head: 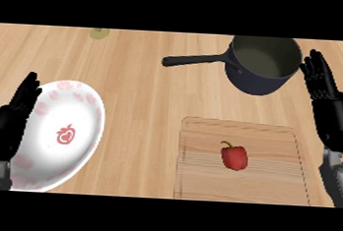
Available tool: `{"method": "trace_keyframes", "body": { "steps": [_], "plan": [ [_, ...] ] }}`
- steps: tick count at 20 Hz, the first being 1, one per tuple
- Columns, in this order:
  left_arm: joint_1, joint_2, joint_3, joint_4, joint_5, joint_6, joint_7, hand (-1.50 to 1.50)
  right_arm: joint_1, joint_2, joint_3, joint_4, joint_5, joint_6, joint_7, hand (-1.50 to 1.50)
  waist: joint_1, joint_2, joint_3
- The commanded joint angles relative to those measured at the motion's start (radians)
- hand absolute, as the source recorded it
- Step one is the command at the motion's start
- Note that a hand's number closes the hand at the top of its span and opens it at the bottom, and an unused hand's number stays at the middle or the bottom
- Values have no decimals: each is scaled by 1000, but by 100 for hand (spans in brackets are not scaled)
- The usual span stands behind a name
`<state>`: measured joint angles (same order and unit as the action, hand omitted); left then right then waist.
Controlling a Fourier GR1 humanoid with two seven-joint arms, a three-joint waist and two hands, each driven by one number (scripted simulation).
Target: Pick the bell pepper from the cutting board and place it in the pot
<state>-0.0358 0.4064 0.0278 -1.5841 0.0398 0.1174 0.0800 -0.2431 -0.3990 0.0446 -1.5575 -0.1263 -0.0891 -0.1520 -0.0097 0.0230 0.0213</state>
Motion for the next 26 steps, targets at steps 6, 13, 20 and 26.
{"method": "trace_keyframes", "body": {
  "steps": [6,13,20,26],
  "plan": [
    [-102,-164,-94,-40,96,-8,89,0,-40,111,414,22,-65,381,108,-150,69,-10,-22],
    [-70,-213,-103,-69,113,39,191,0,90,-123,330,-141,369,96,-399,-150,-6,-28,-20],
    [-50,-243,-144,-94,82,49,191,0,129,-365,219,-300,491,167,-238,-150,-2,-28,-22],
    [-77,-237,-98,-70,105,54,211,0,212,-494,276,-652,581,330,82,-150,-17,-31,-24]
  ]
}}
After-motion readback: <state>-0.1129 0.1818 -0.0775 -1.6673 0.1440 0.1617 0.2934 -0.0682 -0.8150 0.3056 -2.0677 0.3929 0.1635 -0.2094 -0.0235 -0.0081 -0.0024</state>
